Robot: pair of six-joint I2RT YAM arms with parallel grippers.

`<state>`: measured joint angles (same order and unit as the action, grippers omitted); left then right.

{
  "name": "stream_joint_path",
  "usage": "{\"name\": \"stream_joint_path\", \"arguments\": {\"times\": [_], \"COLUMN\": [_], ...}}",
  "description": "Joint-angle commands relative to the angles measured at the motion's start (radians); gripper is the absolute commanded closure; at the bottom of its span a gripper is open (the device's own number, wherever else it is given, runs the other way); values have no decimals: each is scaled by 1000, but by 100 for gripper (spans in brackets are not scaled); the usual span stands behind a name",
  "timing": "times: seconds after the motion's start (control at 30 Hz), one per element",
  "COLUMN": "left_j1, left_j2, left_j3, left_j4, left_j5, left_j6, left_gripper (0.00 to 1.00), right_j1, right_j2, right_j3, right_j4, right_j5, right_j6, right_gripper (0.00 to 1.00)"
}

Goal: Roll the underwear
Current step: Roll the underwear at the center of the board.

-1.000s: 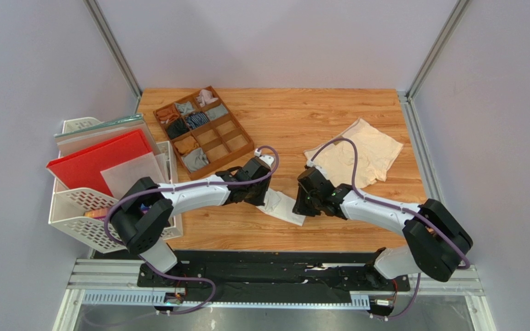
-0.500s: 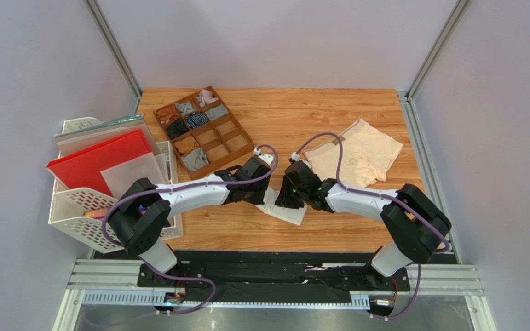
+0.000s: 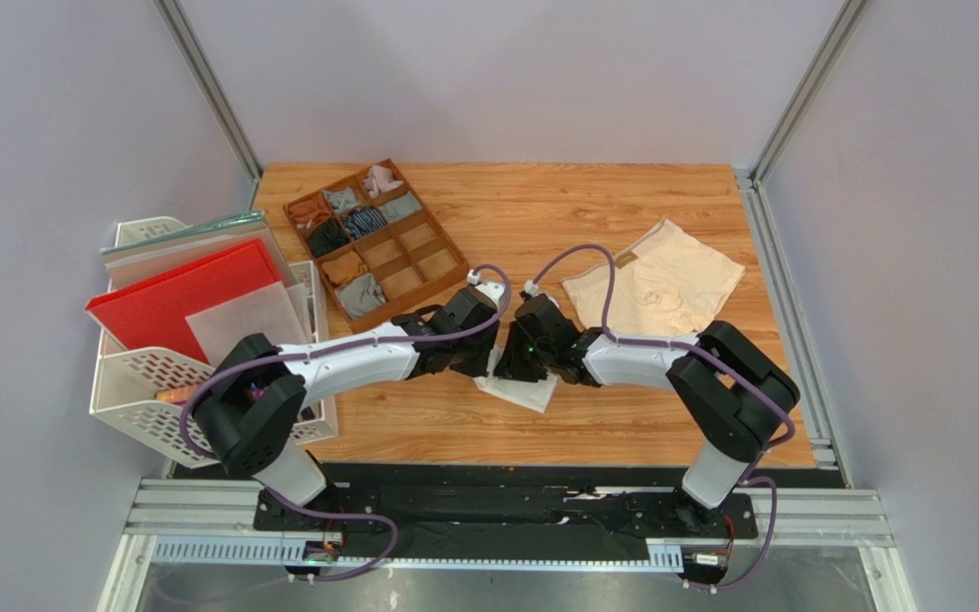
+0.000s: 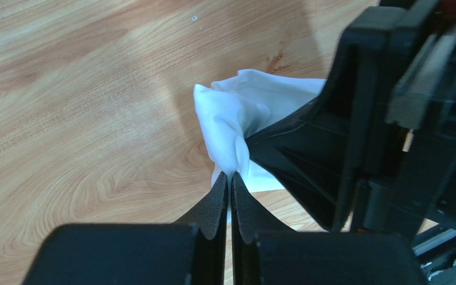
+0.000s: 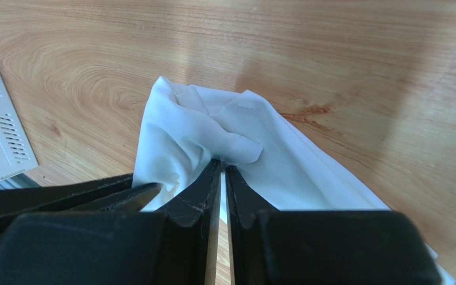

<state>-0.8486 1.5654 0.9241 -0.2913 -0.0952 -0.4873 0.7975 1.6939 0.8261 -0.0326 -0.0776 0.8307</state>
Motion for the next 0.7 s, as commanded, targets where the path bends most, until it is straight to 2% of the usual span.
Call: {"name": "stream_joint_path", "arguments": {"times": [0.0, 0.23, 0.47, 0.67], "left_j1": [-1, -1, -1, -1], "left_j2": [-54, -71, -80, -64], "left_j3": [15, 1, 13, 27], "left_j4": [20, 26, -19, -8], "left_j5": [17, 16, -38, -23], "left_j6": [12, 6, 6, 4], "left_gripper": [100, 100, 100, 100], "right_j1": [6, 6, 6, 8], "right_j2": [35, 23, -111, -165], "right_j3": [27, 24, 10, -44], "right_j4": [114, 134, -77, -124], "right_j5": [-24, -31, 58, 76], "right_j6": [4, -15, -87, -81], "right_gripper": [87, 87, 85, 85]}}
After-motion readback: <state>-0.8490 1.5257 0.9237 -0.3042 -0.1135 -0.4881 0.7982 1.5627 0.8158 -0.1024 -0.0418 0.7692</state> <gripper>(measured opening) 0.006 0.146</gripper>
